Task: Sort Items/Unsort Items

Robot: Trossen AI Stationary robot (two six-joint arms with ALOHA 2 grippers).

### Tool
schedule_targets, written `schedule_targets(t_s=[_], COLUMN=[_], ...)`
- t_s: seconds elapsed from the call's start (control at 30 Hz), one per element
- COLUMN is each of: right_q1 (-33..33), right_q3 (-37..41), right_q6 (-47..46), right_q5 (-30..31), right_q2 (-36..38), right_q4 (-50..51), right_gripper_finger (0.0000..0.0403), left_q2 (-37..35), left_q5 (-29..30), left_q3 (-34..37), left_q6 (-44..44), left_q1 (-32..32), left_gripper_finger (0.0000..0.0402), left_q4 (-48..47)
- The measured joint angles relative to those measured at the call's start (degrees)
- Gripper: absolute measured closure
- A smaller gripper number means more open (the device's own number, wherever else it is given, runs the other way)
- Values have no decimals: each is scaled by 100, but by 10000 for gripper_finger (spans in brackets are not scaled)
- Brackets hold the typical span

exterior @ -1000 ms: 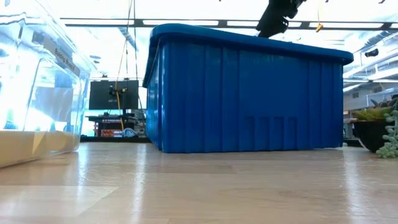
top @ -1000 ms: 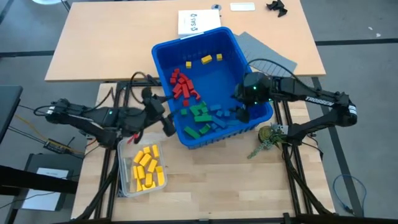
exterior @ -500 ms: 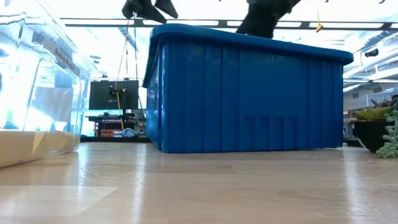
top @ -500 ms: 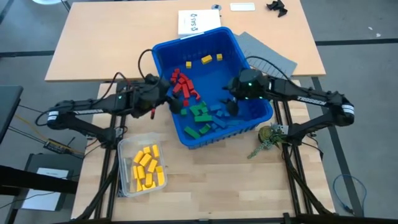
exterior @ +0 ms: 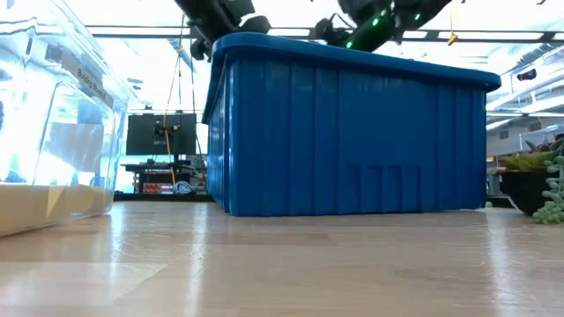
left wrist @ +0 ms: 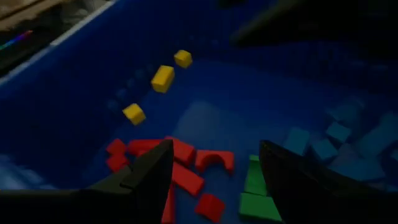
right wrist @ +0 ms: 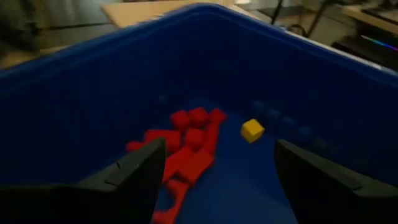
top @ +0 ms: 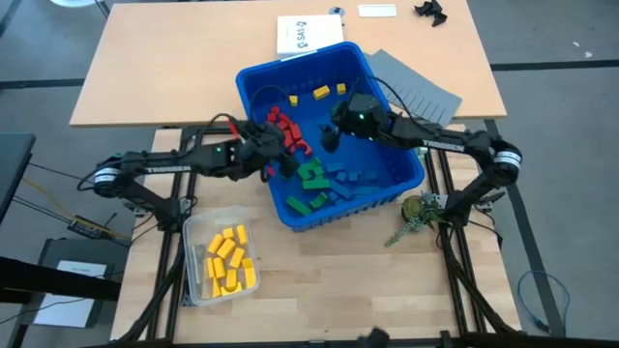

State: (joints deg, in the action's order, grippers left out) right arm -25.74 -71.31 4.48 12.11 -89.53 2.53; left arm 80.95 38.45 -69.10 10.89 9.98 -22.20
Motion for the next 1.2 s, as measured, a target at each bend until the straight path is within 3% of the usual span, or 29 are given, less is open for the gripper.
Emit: schedule_targets(t_s=[0.37,0.57,0.97,1.2], right_q1=[-1200,-1755,-2160,-2270], right_q3=[-2076,-2840,-4016,-4757], right_q6=[119,-109,-146,-140], right_q5=[-30,-463,-526,-615], right_q2=[-2195,-3221,-4784,-5374], right_q4=[398,563,68,670], right_gripper_finger=[110,110,111,112], left_q2=[275,210,214,214], left_q5=[-366,-361,-362,-362], left_q3=[-4,-7,-7,-7], left_q6=[368,481,486,488], left_q1=[-221,-226,-228,-228], left_gripper_finger=[154,154,154,154], left_q4=[5,13,8,7])
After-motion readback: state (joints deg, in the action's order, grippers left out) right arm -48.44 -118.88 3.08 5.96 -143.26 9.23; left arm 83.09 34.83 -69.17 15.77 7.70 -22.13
